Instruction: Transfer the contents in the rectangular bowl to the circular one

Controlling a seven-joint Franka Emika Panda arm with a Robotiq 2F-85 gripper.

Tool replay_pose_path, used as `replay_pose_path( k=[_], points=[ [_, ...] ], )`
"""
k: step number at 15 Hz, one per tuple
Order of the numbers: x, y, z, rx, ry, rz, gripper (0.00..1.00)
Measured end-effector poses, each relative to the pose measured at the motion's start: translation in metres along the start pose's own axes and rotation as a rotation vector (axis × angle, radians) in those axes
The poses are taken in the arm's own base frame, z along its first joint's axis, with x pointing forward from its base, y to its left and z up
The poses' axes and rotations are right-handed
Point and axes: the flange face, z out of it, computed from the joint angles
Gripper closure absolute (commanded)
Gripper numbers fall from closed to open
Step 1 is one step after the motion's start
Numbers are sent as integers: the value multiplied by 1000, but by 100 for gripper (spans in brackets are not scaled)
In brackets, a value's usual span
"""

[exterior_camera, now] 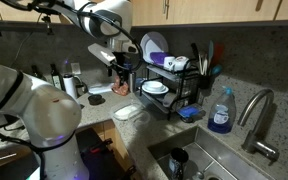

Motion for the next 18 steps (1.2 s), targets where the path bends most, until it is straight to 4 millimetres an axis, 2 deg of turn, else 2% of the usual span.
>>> replay_pose_path(
  k=[5, 11, 14, 18],
  points=[
    [15, -41, 36, -1, 36, -36, 0],
    [22, -91, 87, -63, 112, -89, 0],
    [24, -105, 115, -99, 142, -91, 0],
    [30, -111, 155, -176, 138, -86, 0]
  ],
)
